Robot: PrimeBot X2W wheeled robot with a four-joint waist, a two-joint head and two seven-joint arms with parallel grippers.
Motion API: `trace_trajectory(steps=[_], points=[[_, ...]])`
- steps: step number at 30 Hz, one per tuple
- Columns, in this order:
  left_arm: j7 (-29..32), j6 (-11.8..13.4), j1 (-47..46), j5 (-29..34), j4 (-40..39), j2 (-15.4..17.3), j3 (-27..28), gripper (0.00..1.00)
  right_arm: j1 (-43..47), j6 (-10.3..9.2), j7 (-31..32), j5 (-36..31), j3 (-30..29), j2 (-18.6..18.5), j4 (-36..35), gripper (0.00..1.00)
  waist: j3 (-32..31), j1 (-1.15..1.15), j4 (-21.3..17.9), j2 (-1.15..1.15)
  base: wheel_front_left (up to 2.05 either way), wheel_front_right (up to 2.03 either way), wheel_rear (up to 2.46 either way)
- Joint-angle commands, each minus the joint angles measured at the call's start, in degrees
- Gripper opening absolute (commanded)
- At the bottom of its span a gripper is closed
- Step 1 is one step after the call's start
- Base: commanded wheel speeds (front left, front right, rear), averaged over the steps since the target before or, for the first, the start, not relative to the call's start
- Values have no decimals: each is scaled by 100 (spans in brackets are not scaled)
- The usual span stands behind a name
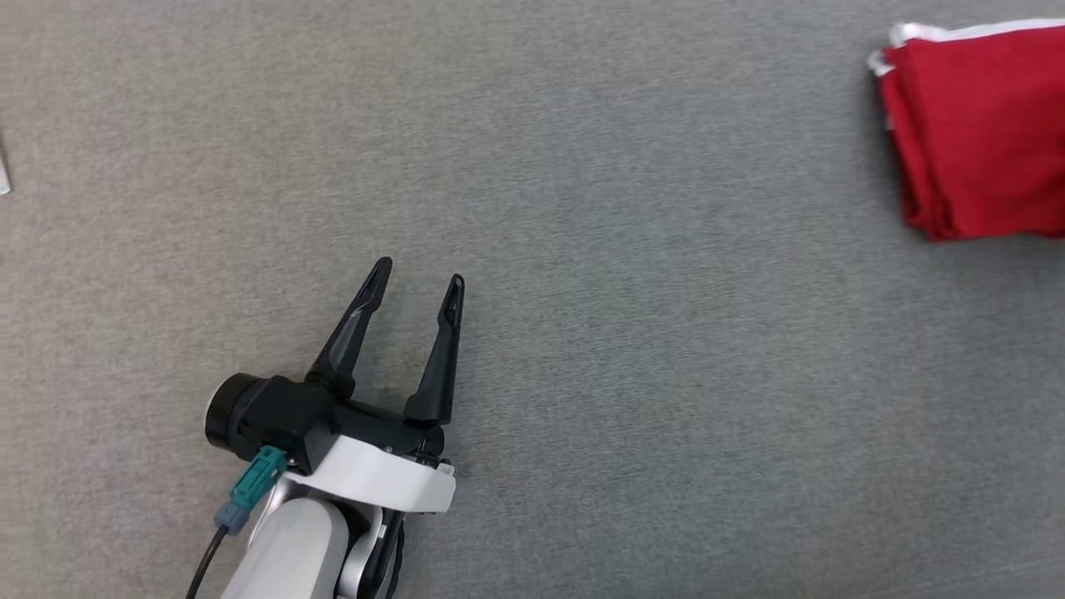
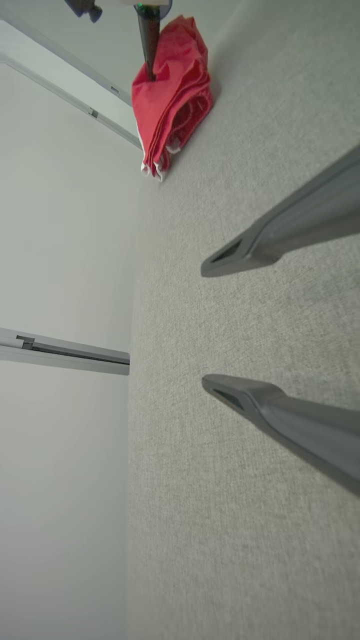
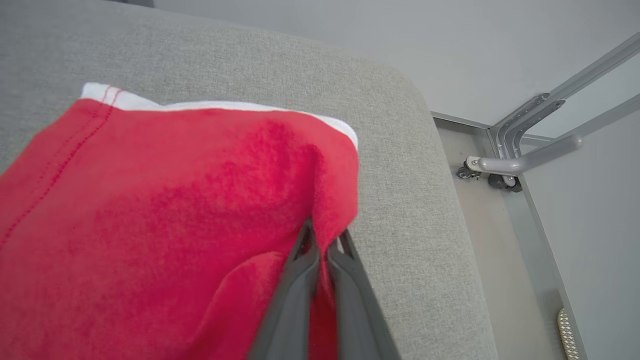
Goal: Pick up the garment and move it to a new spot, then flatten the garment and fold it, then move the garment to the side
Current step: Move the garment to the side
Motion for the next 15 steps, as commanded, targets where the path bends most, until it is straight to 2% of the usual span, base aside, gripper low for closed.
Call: trace_trajectory(steps=[1, 9, 15], points=[[-6, 31, -53, 2, -37, 33, 11, 100, -142, -1, 54, -92, -21, -118, 100, 0, 86, 0, 137, 0, 0, 0, 0], [-24, 43, -112, -19, -89, 16, -65, 100, -611, -1, 111, -263, -290, -437, 643, 0, 244, 0, 400, 0, 0, 0, 0], [-33, 74, -136, -12, -99, 21, -95, 100, -846, -1, -47, -524, -334, -517, 927, 0, 327, 0, 472, 0, 0, 0, 0]])
